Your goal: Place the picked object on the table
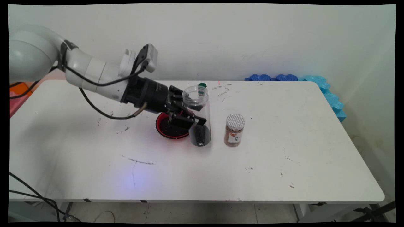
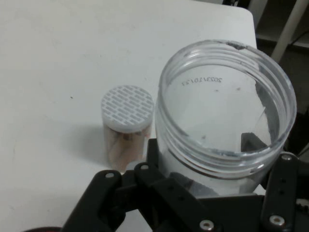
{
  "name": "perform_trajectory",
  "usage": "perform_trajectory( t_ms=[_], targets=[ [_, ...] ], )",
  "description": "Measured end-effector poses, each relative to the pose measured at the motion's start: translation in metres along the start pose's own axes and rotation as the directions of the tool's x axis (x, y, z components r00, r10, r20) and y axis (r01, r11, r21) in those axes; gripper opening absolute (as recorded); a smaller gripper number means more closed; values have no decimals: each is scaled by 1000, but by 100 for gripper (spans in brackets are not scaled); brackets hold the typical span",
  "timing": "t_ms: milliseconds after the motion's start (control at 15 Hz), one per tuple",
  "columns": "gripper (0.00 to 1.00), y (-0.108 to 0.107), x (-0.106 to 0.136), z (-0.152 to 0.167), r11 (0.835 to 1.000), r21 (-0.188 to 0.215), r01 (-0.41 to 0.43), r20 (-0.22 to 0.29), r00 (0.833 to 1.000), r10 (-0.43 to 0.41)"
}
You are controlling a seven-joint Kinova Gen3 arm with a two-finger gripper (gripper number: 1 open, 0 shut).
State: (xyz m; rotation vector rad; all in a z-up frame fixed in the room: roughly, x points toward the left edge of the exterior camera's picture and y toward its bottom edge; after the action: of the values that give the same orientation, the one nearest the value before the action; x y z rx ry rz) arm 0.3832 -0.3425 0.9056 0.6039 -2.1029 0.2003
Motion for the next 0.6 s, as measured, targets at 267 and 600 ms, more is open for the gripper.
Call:
perform_trajectory(
  t_ms=[267,600],
  targets=[
    [0,4,-16,10,1000,-13,5,11,1000,-5],
    [0,3,-33,24,1000,-15,10,25,1000,-9]
  ],
)
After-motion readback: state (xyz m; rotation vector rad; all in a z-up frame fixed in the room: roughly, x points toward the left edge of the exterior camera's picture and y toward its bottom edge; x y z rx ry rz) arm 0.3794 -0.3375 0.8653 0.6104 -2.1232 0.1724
